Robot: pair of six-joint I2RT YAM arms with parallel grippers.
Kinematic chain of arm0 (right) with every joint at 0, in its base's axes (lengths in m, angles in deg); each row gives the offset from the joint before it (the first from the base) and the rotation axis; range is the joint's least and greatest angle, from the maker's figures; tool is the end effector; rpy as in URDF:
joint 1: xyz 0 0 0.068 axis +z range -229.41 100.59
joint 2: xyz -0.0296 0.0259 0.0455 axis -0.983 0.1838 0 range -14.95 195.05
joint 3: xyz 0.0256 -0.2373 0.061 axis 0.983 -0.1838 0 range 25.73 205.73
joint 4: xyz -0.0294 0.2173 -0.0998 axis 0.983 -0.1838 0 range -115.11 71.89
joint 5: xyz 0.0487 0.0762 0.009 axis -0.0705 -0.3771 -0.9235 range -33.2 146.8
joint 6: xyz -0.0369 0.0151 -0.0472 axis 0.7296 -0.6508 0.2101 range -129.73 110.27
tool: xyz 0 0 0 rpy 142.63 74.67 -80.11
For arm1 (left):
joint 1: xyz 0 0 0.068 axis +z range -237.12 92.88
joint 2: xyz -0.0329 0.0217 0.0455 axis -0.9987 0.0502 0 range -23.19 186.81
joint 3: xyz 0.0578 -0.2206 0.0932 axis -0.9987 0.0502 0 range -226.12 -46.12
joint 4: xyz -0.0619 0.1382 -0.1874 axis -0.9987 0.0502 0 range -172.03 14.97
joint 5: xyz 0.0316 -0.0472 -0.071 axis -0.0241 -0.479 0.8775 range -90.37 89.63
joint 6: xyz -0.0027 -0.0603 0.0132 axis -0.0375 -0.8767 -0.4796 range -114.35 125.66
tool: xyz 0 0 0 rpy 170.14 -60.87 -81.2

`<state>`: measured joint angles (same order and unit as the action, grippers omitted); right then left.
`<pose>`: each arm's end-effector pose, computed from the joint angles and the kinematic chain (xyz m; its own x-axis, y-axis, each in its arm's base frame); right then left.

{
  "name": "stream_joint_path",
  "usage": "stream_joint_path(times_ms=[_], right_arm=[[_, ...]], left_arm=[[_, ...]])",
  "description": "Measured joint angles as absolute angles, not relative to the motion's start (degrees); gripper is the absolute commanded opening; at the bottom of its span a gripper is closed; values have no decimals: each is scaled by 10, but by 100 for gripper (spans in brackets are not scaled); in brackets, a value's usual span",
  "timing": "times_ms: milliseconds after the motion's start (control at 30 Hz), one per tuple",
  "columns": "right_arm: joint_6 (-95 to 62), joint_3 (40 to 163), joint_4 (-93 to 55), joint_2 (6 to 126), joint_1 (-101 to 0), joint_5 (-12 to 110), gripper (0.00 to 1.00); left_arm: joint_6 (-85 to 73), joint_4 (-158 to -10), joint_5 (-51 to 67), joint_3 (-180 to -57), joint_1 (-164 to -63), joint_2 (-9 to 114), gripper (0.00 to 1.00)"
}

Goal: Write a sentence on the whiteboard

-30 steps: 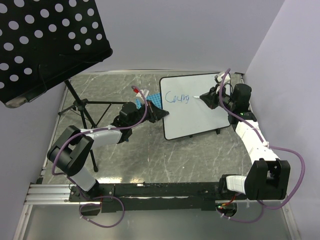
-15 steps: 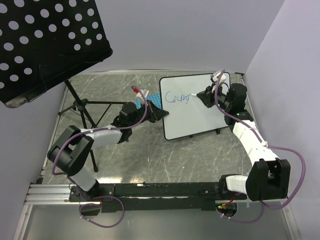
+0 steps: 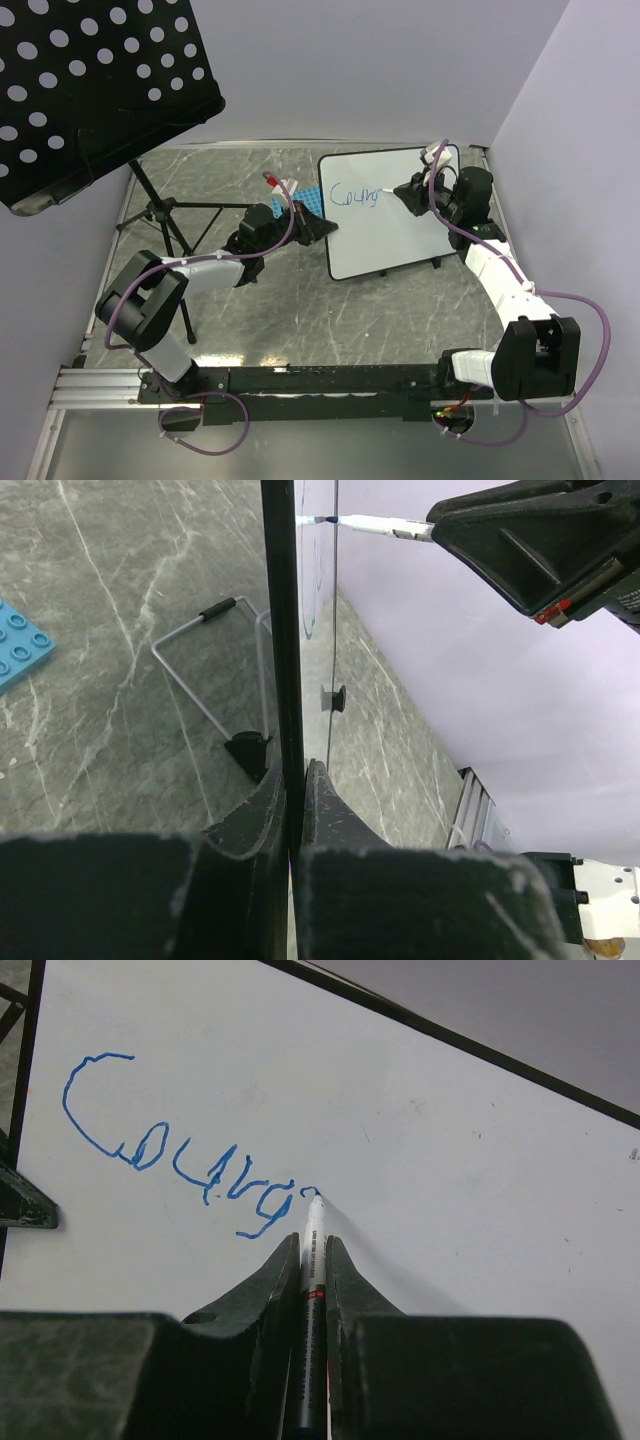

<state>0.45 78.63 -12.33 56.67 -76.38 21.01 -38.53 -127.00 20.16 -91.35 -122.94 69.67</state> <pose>0.2830 0.0424 0.2982 -0.1119 -0.1494 -0.9824 -0.6419 0.7656 -0.0433 0.2694 -0.2146 0.2199 -0.6070 -0.3669 -0.7050 0.5705 0.4165 -0.7079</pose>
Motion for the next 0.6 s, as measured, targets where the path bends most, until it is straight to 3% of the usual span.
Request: stream_joint_path(times_ms=[600], right_arm=[[25,796,-155,580,-764,174,0]], left_arm=[[-393,-1272,201,-914,-1228,704,1]])
